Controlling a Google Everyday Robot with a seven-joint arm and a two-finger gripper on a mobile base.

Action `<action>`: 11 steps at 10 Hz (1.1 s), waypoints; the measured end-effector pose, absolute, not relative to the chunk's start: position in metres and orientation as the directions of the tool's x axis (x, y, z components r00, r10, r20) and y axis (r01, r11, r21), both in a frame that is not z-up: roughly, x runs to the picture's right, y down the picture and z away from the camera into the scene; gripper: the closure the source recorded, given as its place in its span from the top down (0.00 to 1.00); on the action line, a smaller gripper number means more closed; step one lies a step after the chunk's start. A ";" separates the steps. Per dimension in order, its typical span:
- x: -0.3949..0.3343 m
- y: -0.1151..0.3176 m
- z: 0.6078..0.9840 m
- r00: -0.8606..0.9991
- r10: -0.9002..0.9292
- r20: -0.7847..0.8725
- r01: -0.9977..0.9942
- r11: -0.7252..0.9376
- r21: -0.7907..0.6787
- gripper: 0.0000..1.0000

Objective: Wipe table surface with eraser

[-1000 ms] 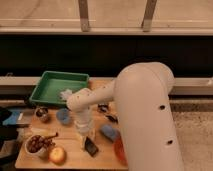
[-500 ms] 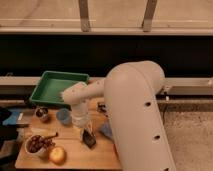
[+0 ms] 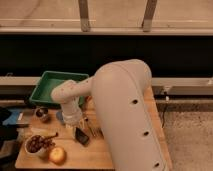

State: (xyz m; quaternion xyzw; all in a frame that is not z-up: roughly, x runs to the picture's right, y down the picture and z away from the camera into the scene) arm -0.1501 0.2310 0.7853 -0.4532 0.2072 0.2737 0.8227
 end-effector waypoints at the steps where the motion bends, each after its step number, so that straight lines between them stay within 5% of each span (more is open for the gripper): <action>1: -0.154 0.236 0.778 0.774 0.260 -0.578 -0.627 0.447 -0.638 0.19; 7: -0.111 0.271 0.770 0.733 0.306 -0.608 -0.679 0.371 -0.633 0.19; 11: -0.090 0.247 0.788 0.709 0.337 -0.620 -0.705 0.373 -0.604 0.19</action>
